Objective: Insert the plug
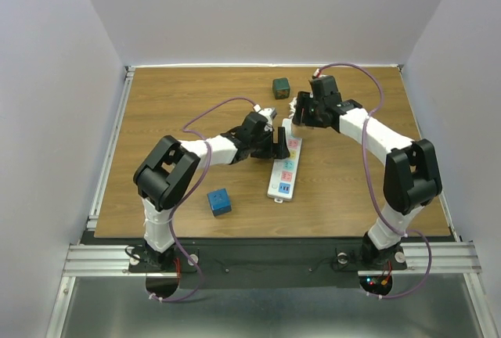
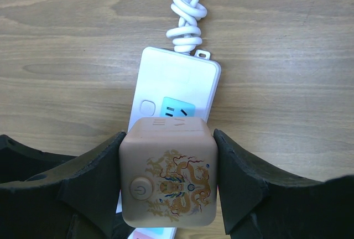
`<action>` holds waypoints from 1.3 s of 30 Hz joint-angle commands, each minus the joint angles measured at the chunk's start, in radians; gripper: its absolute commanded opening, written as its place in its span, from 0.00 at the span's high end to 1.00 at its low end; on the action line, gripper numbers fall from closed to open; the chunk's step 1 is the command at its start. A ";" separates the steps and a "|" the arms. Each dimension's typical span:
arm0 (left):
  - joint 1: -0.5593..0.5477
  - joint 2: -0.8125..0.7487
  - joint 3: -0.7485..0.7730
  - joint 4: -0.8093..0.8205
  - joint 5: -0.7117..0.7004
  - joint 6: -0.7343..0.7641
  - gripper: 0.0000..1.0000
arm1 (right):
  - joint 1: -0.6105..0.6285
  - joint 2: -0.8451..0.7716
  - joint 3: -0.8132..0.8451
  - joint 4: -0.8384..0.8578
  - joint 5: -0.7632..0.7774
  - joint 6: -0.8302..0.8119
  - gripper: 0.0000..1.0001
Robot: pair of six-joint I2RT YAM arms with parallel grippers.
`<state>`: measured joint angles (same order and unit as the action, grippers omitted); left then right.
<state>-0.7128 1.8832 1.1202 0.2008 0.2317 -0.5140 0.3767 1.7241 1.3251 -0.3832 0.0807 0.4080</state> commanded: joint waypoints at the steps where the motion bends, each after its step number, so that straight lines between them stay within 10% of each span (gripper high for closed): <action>1: -0.010 0.010 -0.002 0.035 -0.014 0.005 0.11 | 0.008 0.022 0.000 0.069 0.022 0.025 1.00; 39: -0.027 0.048 -0.023 0.035 -0.011 -0.004 0.34 | 0.016 0.126 -0.030 0.145 0.149 0.037 1.00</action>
<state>-0.7273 1.9324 1.1202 0.2497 0.2276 -0.5289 0.3889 1.8240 1.3251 -0.2760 0.1638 0.4465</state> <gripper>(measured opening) 0.665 0.650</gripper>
